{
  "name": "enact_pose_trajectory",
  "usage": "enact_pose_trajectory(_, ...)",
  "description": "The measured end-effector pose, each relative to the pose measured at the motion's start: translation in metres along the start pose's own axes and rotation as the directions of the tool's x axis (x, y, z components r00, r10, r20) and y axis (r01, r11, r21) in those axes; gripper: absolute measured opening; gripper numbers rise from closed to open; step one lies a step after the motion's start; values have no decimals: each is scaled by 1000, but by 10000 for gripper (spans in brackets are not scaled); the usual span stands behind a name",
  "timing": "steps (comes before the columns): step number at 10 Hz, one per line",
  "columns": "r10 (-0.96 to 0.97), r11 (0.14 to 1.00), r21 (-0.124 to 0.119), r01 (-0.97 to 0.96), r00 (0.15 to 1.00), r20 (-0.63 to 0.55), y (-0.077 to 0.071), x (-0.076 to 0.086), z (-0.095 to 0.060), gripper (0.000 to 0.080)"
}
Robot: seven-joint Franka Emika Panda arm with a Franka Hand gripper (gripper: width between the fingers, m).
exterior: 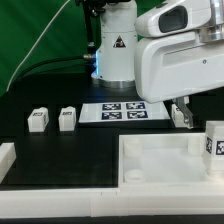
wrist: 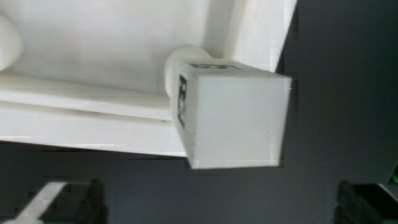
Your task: Assemble one leg
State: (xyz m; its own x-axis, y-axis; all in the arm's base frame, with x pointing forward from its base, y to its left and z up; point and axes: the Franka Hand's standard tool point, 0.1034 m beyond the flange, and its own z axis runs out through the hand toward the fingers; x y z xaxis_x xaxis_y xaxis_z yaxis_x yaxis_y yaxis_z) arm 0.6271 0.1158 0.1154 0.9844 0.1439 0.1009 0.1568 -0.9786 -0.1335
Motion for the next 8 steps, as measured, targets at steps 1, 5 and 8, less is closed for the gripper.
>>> enact_pose_trajectory(1, 48, 999, 0, -48, 999, 7, -4, -2, 2, 649)
enact_pose_trajectory(5, 94, 996, 1, -94, 996, 9, -6, -12, 31, 649)
enact_pose_trajectory(8, 97, 995, -1, -97, 995, 10, -3, -12, 31, 649)
